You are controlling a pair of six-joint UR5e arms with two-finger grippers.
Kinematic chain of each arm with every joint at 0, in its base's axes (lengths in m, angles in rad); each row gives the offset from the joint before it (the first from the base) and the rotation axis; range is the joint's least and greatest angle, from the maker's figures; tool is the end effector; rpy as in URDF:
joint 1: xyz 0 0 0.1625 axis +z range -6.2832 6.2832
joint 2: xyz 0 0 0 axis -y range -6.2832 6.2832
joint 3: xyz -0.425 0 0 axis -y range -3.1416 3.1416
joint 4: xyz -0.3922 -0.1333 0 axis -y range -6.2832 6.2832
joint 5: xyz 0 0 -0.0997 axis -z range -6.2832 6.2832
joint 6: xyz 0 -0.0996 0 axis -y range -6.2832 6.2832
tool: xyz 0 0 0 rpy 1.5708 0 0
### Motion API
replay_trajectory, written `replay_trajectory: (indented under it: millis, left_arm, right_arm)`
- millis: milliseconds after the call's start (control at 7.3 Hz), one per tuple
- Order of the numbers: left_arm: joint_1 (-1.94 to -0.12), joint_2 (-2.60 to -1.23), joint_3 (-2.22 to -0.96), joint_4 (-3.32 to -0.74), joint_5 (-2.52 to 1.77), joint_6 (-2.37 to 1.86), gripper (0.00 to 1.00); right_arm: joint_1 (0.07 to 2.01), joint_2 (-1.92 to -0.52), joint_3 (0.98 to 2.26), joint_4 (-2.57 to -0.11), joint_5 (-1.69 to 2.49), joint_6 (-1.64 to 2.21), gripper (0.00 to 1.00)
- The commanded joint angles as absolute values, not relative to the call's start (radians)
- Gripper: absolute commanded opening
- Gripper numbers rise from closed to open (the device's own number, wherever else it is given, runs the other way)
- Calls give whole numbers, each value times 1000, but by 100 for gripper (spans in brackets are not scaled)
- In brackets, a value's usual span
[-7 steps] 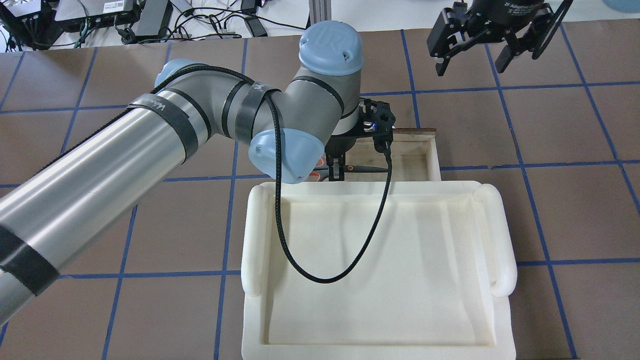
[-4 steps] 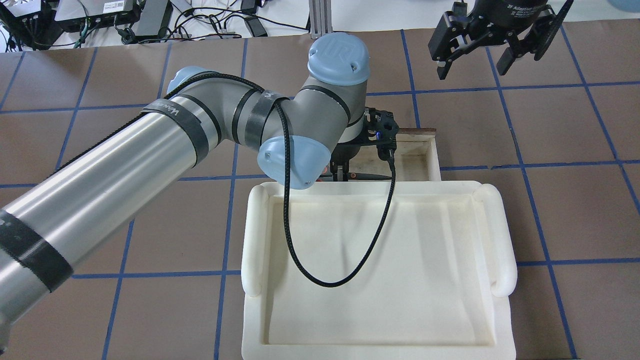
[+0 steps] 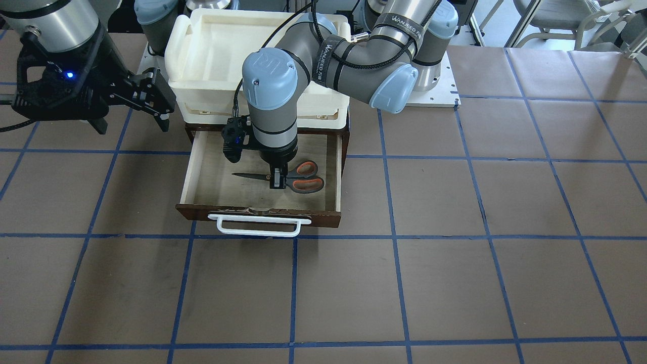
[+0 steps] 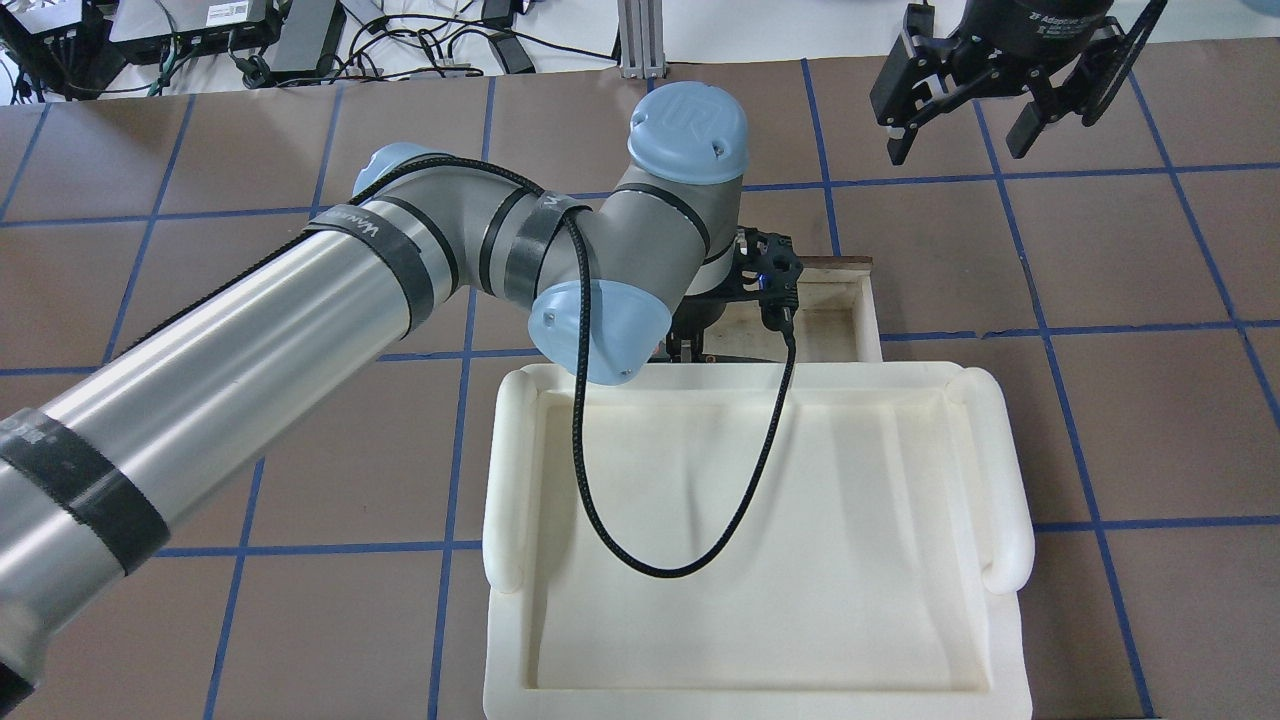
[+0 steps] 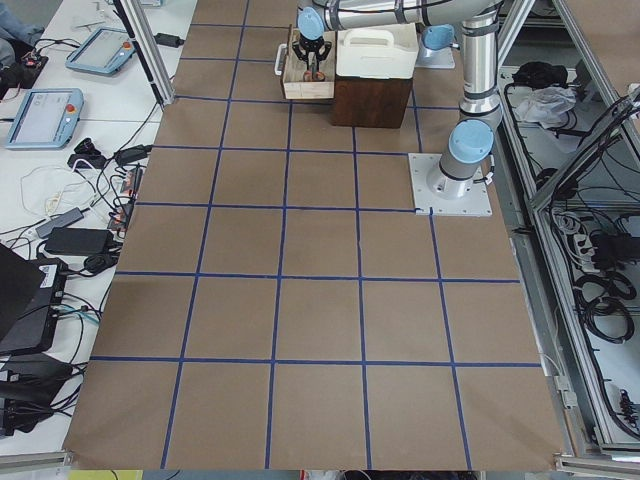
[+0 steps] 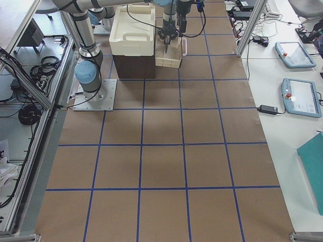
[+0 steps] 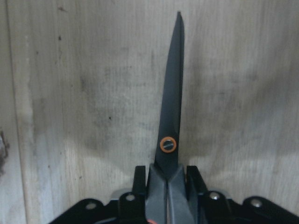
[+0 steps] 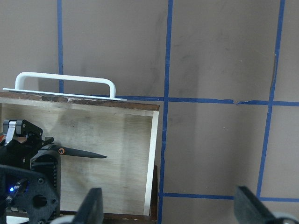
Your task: Place scissors in drawer with both arms
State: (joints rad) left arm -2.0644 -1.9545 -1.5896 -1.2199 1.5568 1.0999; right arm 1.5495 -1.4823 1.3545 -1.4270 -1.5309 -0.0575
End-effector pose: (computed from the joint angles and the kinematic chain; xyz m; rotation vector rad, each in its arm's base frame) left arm -0.4097 -0.4772 0.2984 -2.2250 -2.1758 -0.0702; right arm 0.1261 -0.5275 0.5347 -0.0556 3.1005 0.0223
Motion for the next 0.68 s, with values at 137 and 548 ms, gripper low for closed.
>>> replay_trajectory:
  millis: [137, 548]
  left_arm:
    - [-2066, -1957, -1591, -1220, 1559, 1100, 11]
    - [-2066, -1956, -1591, -1213, 1559, 1100, 87]
  right_arm:
    - [1534, -1483, 1356, -1424, -1531, -15, 100]
    - [1536, -1485, 1356, -1422, -1532, -17, 100]
